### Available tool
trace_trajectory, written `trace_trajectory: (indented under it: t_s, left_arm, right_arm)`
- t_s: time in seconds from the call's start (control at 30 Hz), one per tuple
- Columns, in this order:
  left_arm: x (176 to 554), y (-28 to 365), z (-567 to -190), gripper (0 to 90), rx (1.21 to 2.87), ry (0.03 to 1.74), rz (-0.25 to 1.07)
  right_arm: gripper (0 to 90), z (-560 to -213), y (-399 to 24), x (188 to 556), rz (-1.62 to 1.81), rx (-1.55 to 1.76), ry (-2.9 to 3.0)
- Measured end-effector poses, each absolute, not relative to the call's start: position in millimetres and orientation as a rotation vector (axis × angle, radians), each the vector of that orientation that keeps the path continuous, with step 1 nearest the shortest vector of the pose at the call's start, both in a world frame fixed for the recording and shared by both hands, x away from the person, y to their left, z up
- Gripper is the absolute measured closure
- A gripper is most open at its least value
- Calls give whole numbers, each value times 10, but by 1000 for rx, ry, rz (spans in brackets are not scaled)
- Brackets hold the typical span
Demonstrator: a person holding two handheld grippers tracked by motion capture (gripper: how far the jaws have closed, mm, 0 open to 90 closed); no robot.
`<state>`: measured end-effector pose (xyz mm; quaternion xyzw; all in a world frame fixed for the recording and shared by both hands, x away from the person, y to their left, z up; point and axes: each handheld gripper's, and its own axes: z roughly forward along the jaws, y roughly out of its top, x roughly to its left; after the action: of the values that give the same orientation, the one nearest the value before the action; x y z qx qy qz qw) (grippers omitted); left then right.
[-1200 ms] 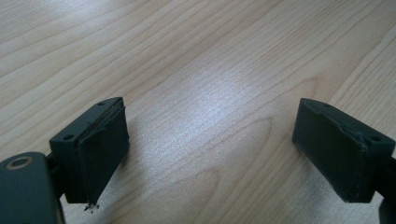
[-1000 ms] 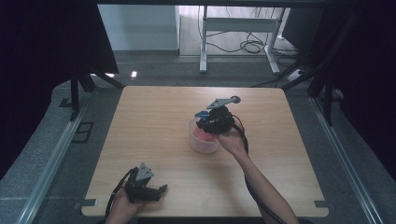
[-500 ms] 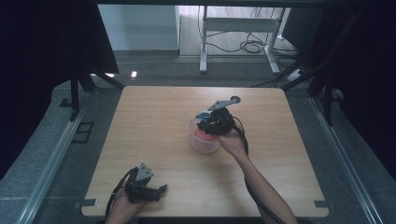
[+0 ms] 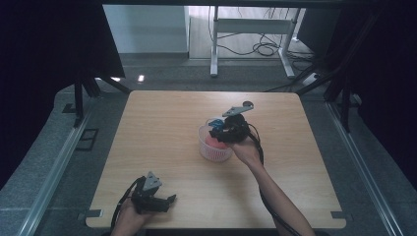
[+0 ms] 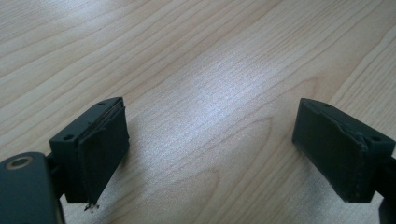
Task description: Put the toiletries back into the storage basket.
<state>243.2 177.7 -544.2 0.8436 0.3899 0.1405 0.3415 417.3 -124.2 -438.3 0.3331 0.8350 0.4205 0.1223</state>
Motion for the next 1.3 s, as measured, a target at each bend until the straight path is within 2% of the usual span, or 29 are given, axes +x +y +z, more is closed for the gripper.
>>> trace_trajectory:
  t_s: [0.53,1.3]
  left_arm:
    - [2432,1776,-5443,104,2193,1014,365]
    - [2432,1776,-5443,104,2193,1015,365]
  right_arm:
    - [347,-4312,-1281,4128,1224,966,2407]
    - [247,-4202,-1339,3980,1196,909,2421]
